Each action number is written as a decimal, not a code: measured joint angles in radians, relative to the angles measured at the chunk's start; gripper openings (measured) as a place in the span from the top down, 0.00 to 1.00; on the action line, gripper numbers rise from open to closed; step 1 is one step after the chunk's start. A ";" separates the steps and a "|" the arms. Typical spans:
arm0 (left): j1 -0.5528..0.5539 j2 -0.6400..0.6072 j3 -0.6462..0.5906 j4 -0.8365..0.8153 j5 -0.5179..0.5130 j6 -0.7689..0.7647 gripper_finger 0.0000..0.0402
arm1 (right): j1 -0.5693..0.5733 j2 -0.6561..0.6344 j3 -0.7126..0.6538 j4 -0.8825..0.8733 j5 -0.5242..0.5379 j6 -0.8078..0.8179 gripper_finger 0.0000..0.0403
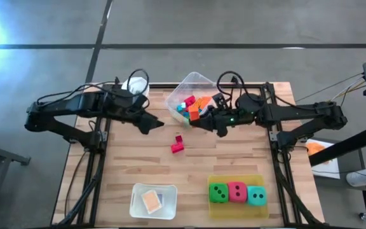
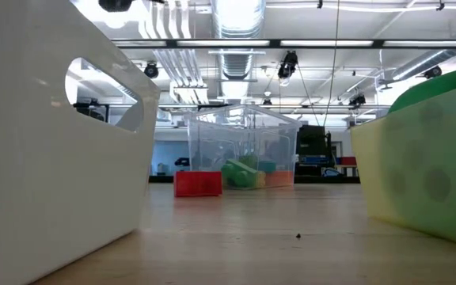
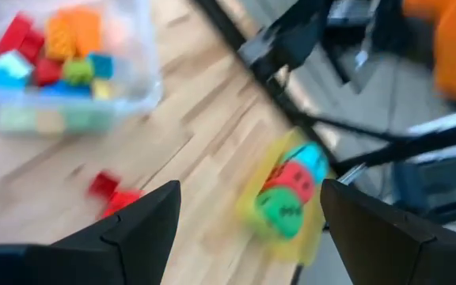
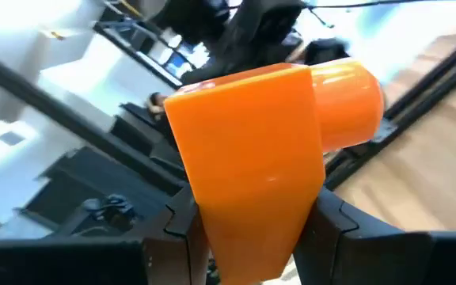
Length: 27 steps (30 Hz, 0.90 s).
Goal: Pick & Place Toys
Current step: Put the orange game piece into the transparent bin
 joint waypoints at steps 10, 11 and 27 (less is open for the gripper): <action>-0.004 0.005 -0.034 -0.248 -0.052 -0.076 0.24 | -0.149 -0.026 0.000 -0.159 -0.016 -0.022 0.70; -0.006 0.006 -0.034 -0.273 -0.065 -0.093 0.24 | -0.166 -0.024 0.000 -0.172 -0.021 -0.021 0.70; -0.032 0.014 -0.047 -0.422 -0.105 -0.165 0.24 | -0.376 0.119 0.267 -0.691 -0.026 -0.222 0.70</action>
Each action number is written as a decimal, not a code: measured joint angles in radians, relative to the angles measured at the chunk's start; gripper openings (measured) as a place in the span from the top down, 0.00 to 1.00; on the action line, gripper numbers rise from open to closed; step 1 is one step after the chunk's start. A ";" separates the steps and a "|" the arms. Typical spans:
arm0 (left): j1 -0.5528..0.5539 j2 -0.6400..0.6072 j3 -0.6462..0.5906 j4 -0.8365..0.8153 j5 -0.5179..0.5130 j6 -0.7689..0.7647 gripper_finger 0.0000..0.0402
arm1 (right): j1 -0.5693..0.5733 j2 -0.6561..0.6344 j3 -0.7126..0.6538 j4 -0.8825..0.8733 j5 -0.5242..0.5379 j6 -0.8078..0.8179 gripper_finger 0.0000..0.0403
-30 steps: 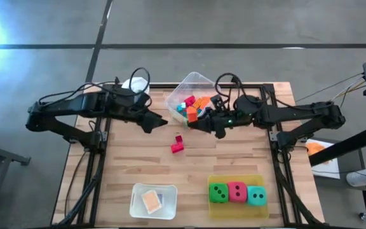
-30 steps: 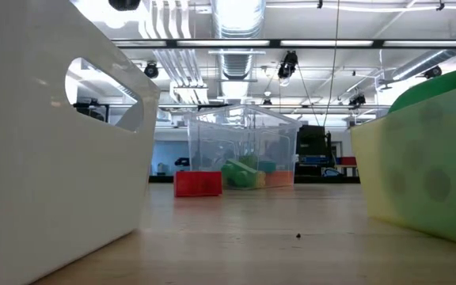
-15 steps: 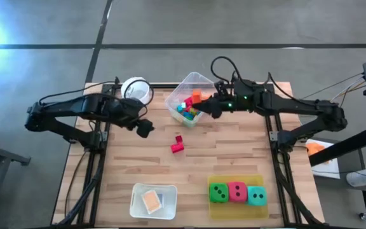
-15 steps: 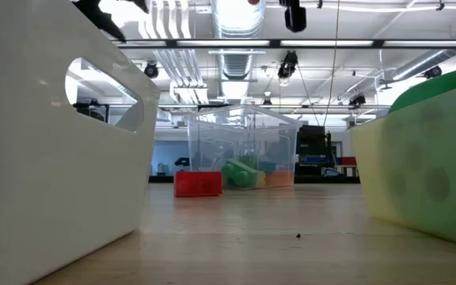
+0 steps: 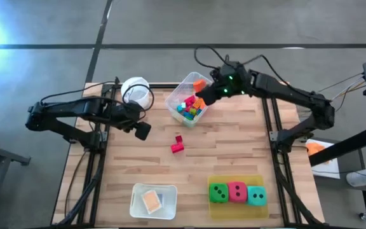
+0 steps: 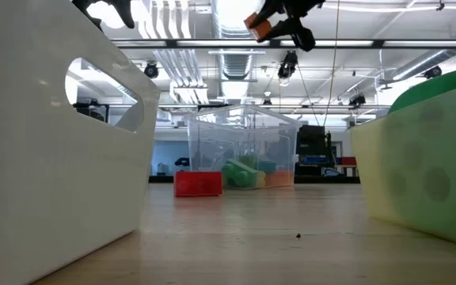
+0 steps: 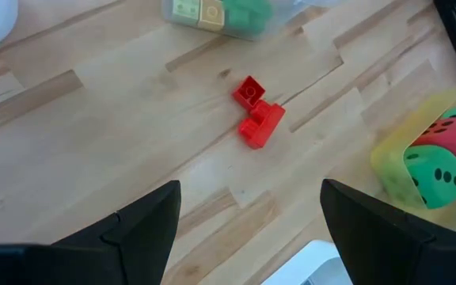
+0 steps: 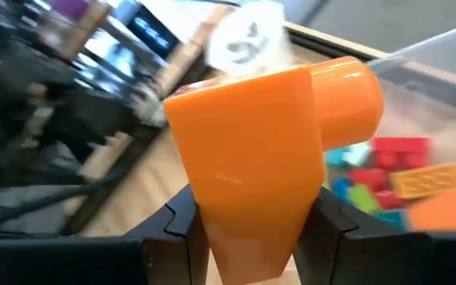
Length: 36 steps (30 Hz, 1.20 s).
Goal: Pick & Place Toys
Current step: Put the orange game piece into the transparent bin
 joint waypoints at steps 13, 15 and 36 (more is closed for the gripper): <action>0.000 0.000 0.000 0.000 0.000 0.011 0.24 | -0.093 0.337 0.347 -0.335 -0.088 -0.196 0.70; -0.002 0.000 0.000 0.000 0.000 0.012 0.24 | -0.097 0.381 0.394 -0.372 -0.082 -0.228 0.70; -0.040 0.000 -0.175 0.050 0.035 -0.076 0.24 | -0.105 0.683 0.596 -0.575 -0.072 -0.465 0.70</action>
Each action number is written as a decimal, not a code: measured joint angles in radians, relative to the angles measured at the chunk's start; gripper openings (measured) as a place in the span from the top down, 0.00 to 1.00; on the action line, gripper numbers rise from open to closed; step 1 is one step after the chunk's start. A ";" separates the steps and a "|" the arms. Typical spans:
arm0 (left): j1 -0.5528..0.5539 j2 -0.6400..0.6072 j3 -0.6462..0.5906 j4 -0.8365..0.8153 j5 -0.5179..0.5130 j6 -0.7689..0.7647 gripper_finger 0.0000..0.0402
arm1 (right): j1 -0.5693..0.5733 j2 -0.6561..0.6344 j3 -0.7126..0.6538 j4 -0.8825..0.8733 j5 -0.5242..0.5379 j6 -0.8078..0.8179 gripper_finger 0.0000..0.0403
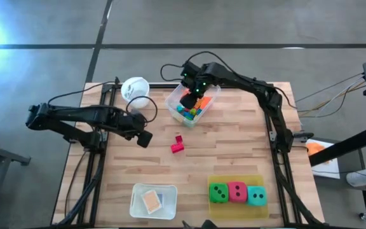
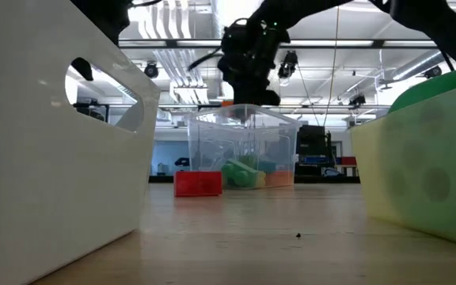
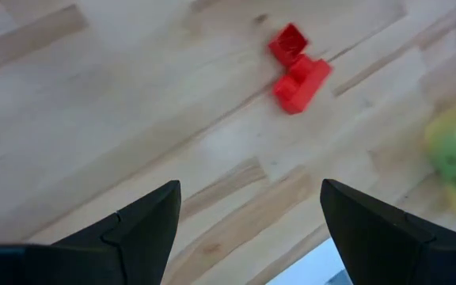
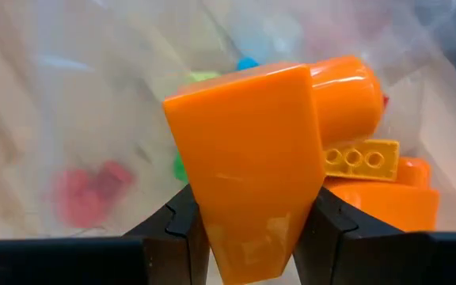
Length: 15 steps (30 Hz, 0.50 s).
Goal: Pick & Place Toys
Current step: Put the orange game piece into the transparent bin
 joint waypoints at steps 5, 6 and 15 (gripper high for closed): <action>-0.024 0.000 -0.008 0.104 0.000 0.014 0.24 | -0.001 0.030 -0.044 -0.004 0.027 -0.024 0.70; -0.027 0.000 -0.009 0.127 -0.001 0.022 0.24 | 0.000 0.034 -0.049 -0.002 0.027 -0.029 0.70; -0.038 0.000 -0.009 0.264 -0.005 0.090 0.24 | 0.000 0.035 -0.134 0.077 0.050 -0.046 0.70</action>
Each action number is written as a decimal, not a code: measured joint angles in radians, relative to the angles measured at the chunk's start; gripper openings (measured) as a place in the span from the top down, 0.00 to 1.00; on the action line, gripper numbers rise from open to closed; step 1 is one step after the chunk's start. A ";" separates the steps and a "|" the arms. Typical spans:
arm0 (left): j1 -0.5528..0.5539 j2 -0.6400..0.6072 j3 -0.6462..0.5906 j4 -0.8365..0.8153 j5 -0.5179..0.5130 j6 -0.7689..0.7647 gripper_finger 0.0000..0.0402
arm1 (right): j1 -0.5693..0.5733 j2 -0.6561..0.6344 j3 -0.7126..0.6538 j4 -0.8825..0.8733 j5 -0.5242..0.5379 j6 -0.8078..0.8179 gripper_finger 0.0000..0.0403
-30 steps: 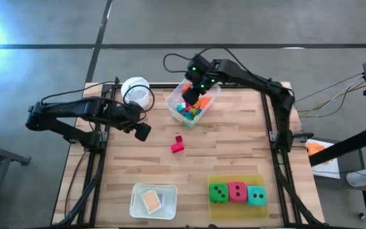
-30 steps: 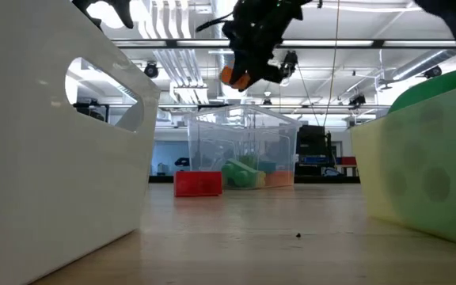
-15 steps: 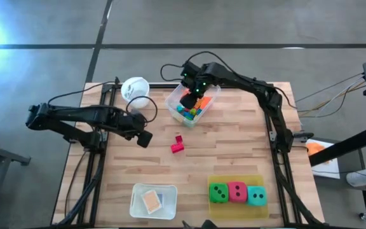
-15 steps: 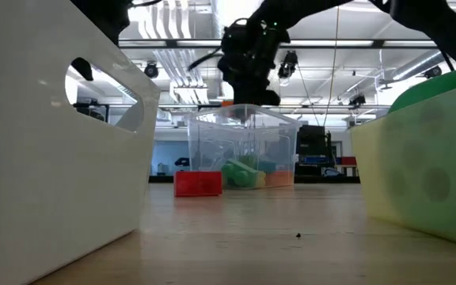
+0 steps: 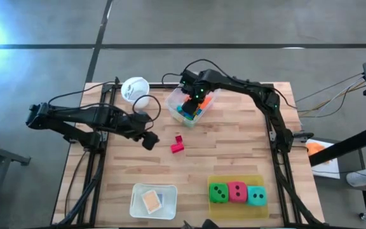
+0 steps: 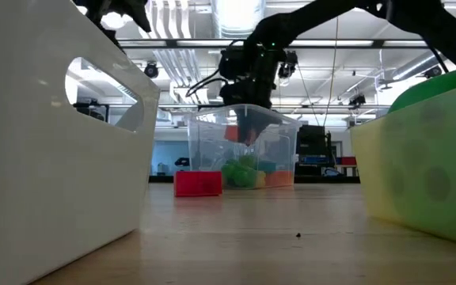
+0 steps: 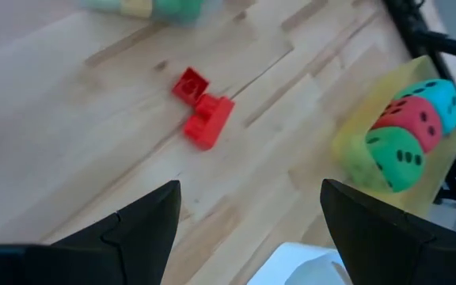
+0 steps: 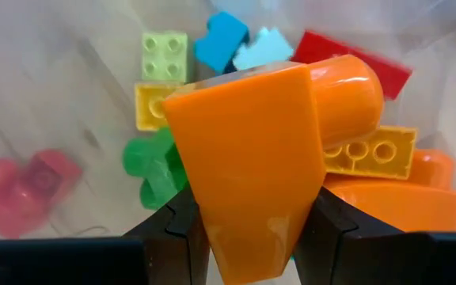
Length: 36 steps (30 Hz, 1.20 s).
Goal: Pick & Place Toys
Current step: Put the orange game piece into the transparent bin, then put the red game piece into the transparent bin
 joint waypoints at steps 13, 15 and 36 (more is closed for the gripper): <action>-0.003 0.000 0.000 0.069 -0.001 0.025 0.24 | 0.000 -0.005 -0.131 0.087 -0.012 0.025 0.70; -0.003 0.000 0.000 0.069 -0.001 0.025 0.24 | 0.000 -0.006 -0.138 0.093 -0.014 0.027 0.70; -0.003 0.000 0.000 0.069 -0.001 0.025 0.24 | 0.000 0.001 -0.144 0.097 -0.006 0.028 0.37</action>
